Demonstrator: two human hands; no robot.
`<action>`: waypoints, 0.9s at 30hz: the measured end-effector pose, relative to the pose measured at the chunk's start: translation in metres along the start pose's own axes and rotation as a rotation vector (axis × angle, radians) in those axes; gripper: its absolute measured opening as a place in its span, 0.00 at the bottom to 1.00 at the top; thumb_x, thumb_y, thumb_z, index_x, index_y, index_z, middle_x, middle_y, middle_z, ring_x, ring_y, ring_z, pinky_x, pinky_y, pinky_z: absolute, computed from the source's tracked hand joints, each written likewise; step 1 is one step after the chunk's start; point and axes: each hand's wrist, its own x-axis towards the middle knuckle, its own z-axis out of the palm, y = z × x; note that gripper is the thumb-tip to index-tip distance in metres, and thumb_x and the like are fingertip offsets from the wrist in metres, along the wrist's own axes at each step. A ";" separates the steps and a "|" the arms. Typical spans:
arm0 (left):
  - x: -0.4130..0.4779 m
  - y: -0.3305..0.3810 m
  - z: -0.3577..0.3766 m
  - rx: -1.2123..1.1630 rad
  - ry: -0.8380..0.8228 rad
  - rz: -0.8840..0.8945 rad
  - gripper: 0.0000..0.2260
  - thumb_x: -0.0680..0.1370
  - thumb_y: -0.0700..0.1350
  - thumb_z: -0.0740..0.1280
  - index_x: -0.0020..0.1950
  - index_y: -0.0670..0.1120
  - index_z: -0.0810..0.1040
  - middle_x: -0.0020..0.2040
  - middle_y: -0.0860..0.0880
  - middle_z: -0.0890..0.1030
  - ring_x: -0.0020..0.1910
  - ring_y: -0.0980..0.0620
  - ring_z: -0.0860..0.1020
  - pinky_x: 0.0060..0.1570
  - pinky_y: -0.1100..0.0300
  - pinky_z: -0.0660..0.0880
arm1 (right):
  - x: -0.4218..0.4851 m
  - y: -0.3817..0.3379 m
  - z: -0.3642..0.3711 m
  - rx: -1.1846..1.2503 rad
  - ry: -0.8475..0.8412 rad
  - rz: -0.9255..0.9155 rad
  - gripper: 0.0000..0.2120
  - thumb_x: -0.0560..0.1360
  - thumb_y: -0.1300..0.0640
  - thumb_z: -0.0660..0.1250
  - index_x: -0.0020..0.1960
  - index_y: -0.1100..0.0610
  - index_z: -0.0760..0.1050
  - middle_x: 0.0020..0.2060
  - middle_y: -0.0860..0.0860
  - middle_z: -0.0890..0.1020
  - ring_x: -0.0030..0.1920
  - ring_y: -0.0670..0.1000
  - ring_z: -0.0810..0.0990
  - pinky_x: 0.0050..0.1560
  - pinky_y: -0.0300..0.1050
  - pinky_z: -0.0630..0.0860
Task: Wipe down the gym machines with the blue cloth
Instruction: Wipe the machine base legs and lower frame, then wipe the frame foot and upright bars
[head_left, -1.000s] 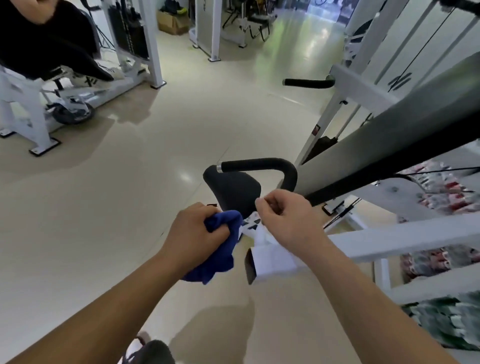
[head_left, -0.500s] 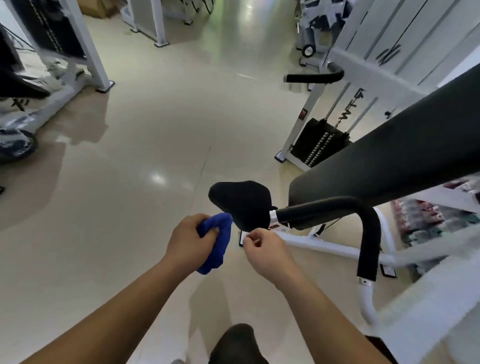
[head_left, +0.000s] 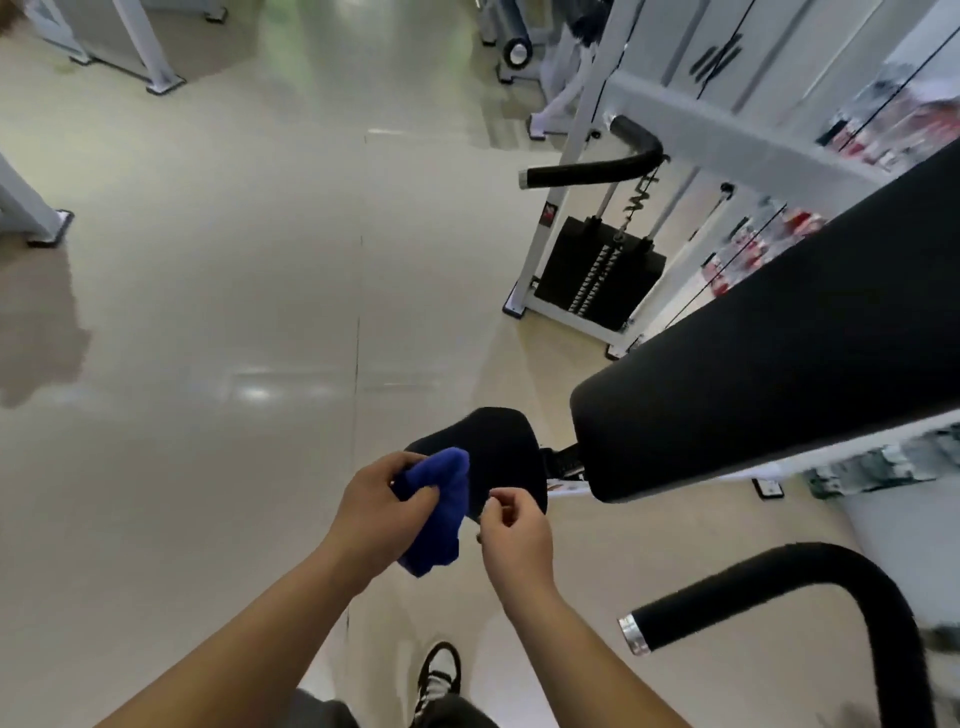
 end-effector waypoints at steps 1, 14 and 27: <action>0.015 0.004 -0.008 0.007 -0.007 0.002 0.11 0.77 0.41 0.70 0.51 0.58 0.82 0.44 0.54 0.85 0.45 0.55 0.83 0.43 0.58 0.80 | 0.007 -0.008 0.008 0.006 0.018 0.028 0.06 0.82 0.55 0.63 0.51 0.44 0.76 0.46 0.48 0.83 0.47 0.49 0.83 0.53 0.51 0.84; 0.220 0.045 -0.071 0.342 -0.419 0.175 0.09 0.75 0.45 0.68 0.50 0.60 0.81 0.43 0.58 0.85 0.44 0.56 0.82 0.44 0.56 0.81 | 0.092 -0.085 0.089 0.298 0.372 0.291 0.07 0.83 0.54 0.63 0.49 0.51 0.78 0.45 0.55 0.84 0.48 0.55 0.85 0.46 0.45 0.84; 0.348 0.047 0.007 0.640 -0.683 0.219 0.08 0.76 0.45 0.68 0.50 0.59 0.80 0.41 0.55 0.85 0.42 0.56 0.83 0.43 0.57 0.80 | 0.205 -0.048 0.105 0.427 0.539 0.447 0.07 0.82 0.53 0.64 0.46 0.50 0.78 0.41 0.50 0.83 0.44 0.50 0.82 0.43 0.41 0.77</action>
